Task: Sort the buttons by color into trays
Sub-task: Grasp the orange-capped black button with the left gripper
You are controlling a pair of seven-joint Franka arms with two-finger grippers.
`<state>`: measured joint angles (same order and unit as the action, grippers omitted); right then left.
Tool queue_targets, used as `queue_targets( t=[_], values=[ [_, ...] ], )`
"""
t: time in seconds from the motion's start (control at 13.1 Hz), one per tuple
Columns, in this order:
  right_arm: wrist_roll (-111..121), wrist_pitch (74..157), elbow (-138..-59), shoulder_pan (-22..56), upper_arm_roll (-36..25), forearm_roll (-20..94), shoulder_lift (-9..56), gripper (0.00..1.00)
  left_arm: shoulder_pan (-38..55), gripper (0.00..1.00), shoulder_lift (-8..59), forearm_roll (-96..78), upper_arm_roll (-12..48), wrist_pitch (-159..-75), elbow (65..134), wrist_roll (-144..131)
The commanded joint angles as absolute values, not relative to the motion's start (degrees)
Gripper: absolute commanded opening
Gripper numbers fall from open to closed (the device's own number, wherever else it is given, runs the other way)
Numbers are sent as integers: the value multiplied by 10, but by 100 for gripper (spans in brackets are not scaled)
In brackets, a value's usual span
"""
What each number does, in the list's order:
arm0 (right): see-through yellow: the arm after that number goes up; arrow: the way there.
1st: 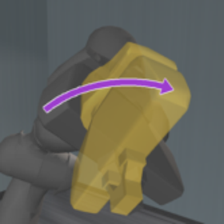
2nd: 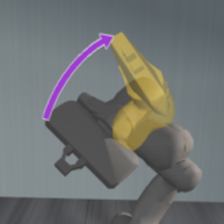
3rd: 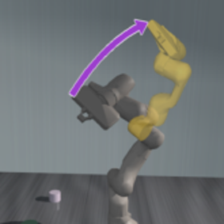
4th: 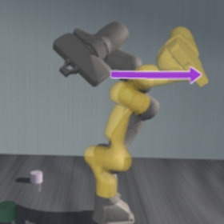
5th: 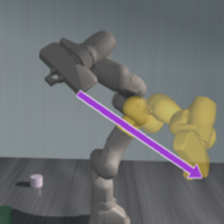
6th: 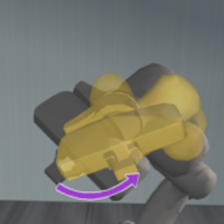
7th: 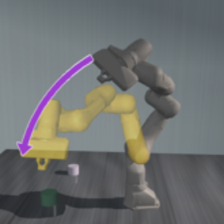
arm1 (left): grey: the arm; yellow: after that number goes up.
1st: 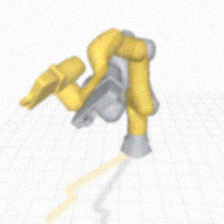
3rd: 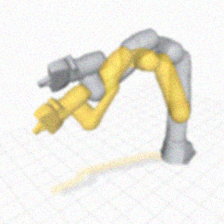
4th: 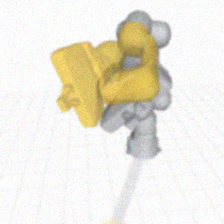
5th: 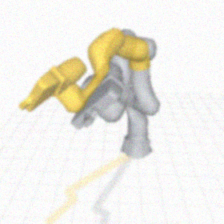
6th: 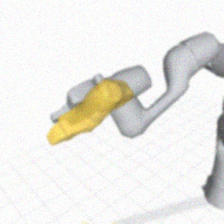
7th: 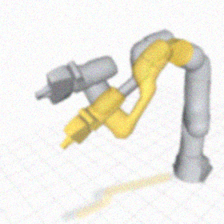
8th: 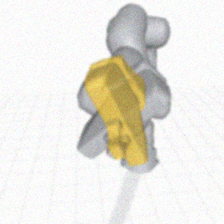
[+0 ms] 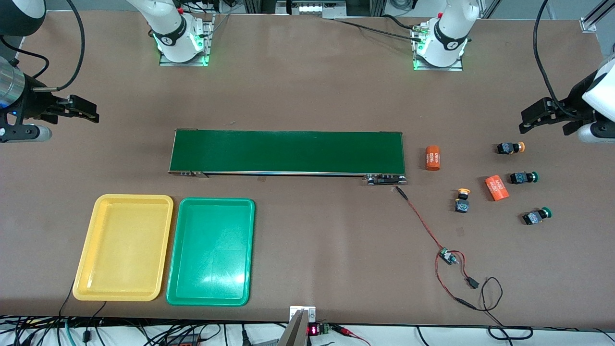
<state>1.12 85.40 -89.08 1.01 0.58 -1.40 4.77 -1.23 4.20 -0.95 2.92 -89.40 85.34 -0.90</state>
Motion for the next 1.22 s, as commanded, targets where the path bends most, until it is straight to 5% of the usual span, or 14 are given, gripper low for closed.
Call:
queue_targets(
  t=[0.0, 0.69, 1.14],
  values=[
    [11, 846, -877, 22, 5, -15, 52, 100, -13, 100, 39, -10, 31, -889, 847, -7],
    [11, 846, -877, 20, 4, -15, 52, 100, -11, 100, 75, -28, 30, -897, 848, -2],
    [11, 846, -877, 20, 4, -15, 52, 100, 8, 100, 243, 5, 31, -909, 819, -10]
  ],
)
